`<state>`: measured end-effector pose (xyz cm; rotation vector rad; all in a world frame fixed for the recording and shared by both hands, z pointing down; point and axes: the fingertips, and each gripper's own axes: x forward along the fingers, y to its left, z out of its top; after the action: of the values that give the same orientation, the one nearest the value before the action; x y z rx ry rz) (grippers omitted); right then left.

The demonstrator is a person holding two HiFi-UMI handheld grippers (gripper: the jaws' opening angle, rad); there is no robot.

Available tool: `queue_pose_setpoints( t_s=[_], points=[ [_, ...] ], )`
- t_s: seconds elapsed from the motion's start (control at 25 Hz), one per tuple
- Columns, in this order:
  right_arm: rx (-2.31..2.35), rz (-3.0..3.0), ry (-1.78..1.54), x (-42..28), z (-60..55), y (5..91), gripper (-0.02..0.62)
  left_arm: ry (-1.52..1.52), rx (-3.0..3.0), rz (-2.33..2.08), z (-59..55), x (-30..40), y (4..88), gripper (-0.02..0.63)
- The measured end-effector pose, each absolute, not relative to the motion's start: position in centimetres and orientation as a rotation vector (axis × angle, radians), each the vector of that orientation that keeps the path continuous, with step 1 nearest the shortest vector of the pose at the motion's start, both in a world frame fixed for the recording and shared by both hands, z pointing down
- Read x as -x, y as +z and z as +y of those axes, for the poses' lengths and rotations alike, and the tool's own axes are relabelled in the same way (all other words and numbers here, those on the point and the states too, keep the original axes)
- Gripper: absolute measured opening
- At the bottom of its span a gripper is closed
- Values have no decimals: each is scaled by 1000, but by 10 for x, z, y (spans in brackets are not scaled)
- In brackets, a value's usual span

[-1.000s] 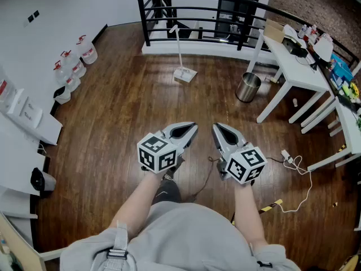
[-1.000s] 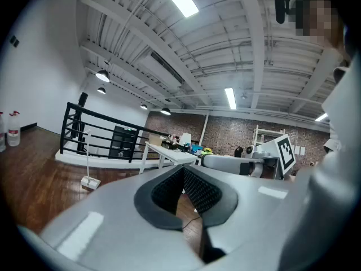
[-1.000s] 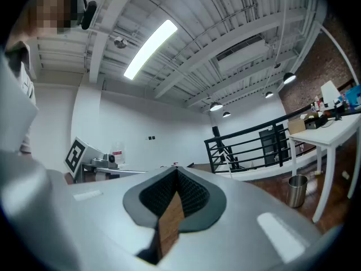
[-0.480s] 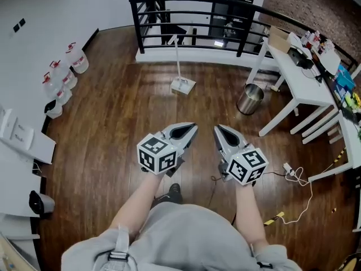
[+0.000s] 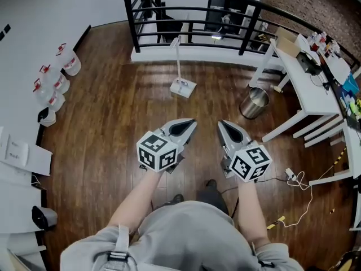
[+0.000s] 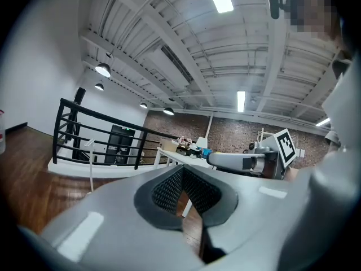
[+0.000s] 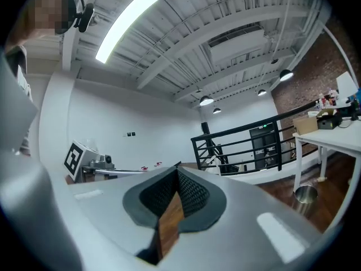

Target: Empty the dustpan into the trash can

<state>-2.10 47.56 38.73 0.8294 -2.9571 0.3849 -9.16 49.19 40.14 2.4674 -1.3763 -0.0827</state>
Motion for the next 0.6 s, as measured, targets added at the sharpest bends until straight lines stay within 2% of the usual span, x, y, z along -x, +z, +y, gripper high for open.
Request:
queue_pose_setpoints(
  t_s=[0.44, 0.52, 0.6],
  points=[
    [-799, -2948, 441, 31, 269, 409, -2, -62, -2454, -1411, 285, 98, 427, 8],
    [-772, -2945, 442, 35, 225, 408, -2, -113, -2443, -1413, 243, 99, 428, 40],
    [-741, -2939, 440, 38, 185, 407, -2, -157, -2424, -1422, 207, 100, 429, 44]
  ],
)
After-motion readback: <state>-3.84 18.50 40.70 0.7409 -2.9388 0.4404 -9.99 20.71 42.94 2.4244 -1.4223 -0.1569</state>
